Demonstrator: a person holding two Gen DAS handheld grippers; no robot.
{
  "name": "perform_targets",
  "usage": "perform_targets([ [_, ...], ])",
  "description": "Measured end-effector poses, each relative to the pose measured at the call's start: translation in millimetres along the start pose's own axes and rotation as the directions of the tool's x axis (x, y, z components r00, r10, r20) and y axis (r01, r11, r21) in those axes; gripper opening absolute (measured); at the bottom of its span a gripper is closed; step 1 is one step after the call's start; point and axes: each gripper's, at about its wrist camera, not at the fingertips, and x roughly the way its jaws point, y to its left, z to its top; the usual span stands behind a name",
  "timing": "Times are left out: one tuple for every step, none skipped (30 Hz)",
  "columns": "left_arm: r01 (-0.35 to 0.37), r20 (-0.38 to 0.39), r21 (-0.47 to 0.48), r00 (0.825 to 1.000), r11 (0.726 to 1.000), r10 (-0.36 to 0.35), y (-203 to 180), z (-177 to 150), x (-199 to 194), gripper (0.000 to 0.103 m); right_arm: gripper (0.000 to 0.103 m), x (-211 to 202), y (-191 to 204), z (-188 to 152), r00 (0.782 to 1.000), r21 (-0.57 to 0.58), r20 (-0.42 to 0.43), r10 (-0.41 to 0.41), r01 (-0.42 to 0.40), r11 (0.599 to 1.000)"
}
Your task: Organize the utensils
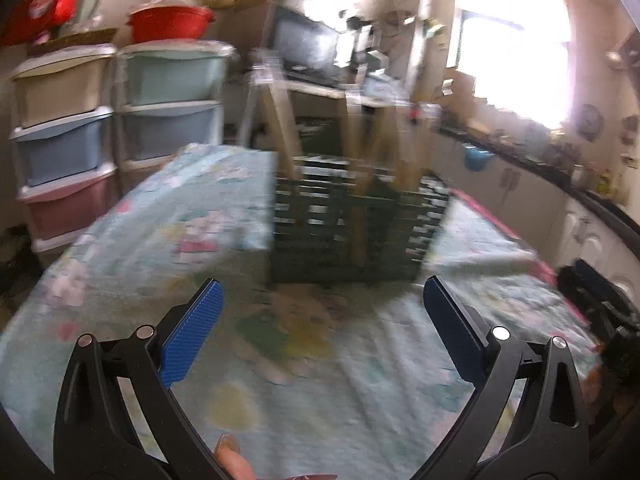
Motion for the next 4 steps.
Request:
perform_targets([
  [-0.026,-0.02,-0.016,0.999,1.0,0.026,13,7,3,0.092,0.096,9,-9,5,0.999,-0.003,-0.048,-0.023,0.022,1.0],
  [-0.056,-0.042,-0.033,0.998,0.998,0.055,29,16,8,0.092,0.096,23,-24,11,0.99,0.001,-0.114,-0.08,0.081,0.997],
  [-0.092,-0.072,-0.037,0.993,0.995,0.089,40,21,14,0.092,0.096,38,-40,16,0.974,0.007,-0.188,-0.128,0.132,0.991],
  [-0.159,-0.137,-0.03,0.979,0.987,0.153,56,29,27,0.092,0.096,56,-59,19,0.946,0.017,-0.283,-0.16,0.172,0.985],
])
